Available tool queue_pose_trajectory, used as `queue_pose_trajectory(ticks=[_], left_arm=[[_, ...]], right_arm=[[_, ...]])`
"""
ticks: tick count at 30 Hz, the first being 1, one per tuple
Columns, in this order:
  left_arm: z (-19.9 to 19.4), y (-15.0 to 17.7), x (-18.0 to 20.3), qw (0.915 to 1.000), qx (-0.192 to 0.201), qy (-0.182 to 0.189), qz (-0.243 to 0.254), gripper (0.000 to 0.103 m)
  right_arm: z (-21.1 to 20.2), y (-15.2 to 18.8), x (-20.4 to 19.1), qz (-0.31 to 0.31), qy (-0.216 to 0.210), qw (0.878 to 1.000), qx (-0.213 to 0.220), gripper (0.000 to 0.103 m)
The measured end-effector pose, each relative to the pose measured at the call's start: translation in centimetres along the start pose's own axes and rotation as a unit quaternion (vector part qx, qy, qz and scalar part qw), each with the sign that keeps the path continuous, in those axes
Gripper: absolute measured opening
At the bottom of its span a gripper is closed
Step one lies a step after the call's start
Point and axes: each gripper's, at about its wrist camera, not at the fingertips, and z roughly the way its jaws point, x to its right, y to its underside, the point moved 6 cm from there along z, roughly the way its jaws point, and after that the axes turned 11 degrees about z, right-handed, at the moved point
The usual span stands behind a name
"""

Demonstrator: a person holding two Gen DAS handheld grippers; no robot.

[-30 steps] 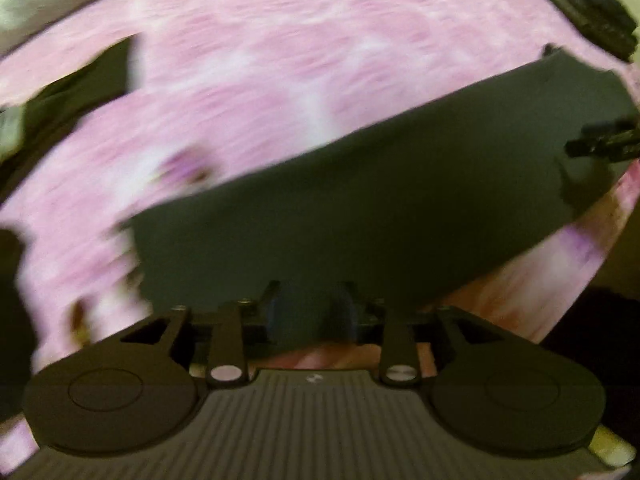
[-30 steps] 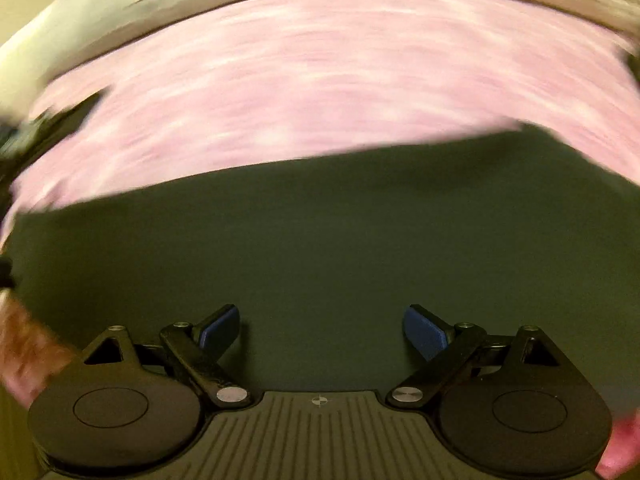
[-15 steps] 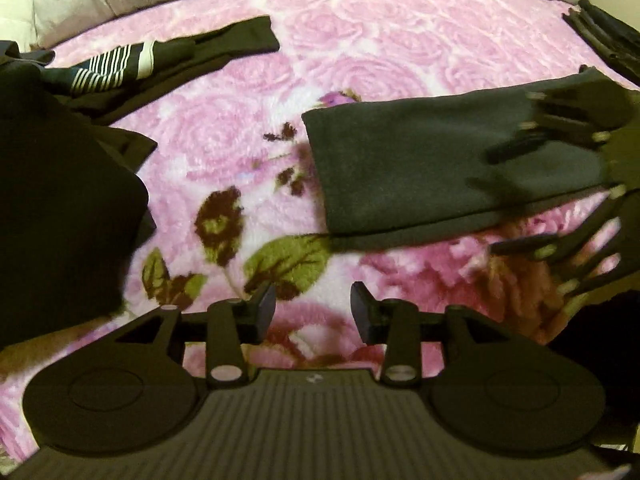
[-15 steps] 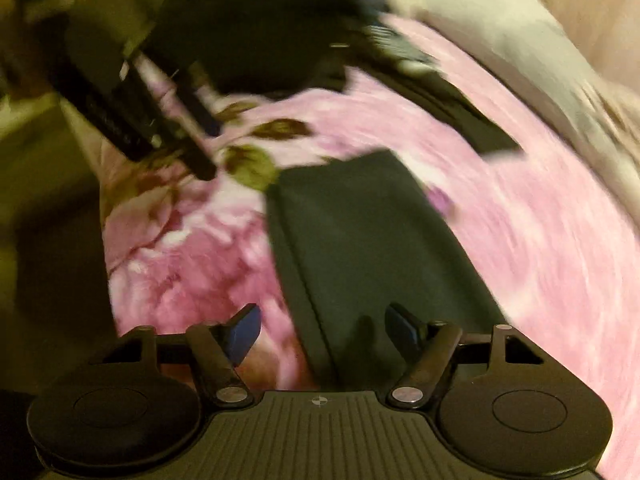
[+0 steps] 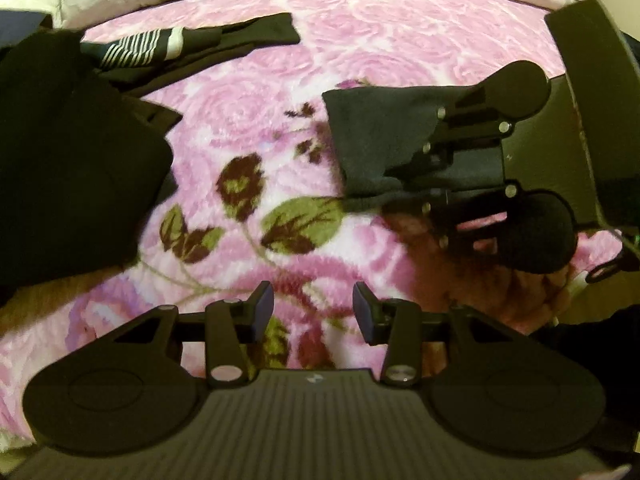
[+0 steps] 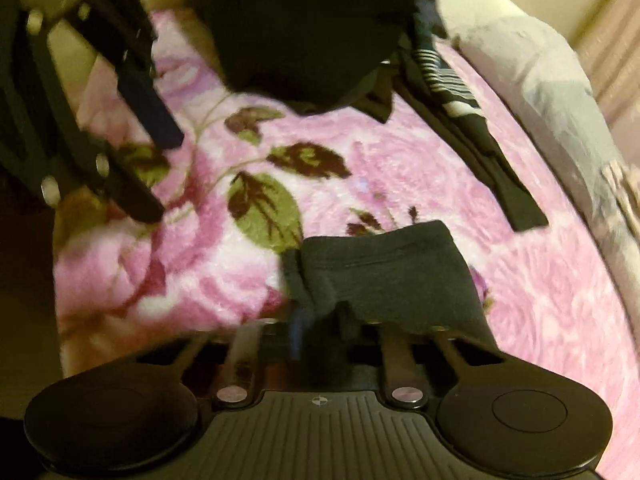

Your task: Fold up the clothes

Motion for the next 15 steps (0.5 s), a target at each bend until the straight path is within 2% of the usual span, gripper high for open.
queue_pose_trajectory(ticks=[5, 6, 8, 9, 11, 13, 15], left_arm=[[0.0, -2.9, 0.5, 0.9996, 0.016, 0.003, 0.023, 0.038], [0.0, -3.8, 0.7, 0.9993, 0.021, 0.003, 0.029, 0.038], [0.1, -5.6, 1.1, 0.9986, 0.03, 0.009, 0.043, 0.038], [0.1, -6.6, 1.5, 0.998, 0.035, 0.013, 0.051, 0.038], [0.4, -9.2, 2.6, 0.996, 0.043, 0.028, 0.073, 0.038], [0.7, -11.7, 3.5, 0.9923, 0.054, 0.043, 0.103, 0.038], [1.2, -14.4, 4.6, 0.9867, 0.065, 0.058, 0.137, 0.038]], right_arm=[[-5.0, -1.4, 3.8, 0.108, -0.013, 0.992, 0.057, 0.006], [-6.5, -1.5, 5.2, 0.142, -0.014, 0.987, 0.072, 0.006], [-10.1, -1.3, 8.6, 0.227, -0.02, 0.968, 0.103, 0.006], [-12.1, -0.9, 10.6, 0.272, -0.021, 0.955, 0.119, 0.006], [-16.2, 1.0, 15.0, 0.362, -0.015, 0.919, 0.157, 0.006], [-20.7, 4.3, 19.7, 0.452, 0.005, 0.87, 0.195, 0.006], [-24.9, 8.6, 23.8, 0.533, 0.035, 0.814, 0.228, 0.006]])
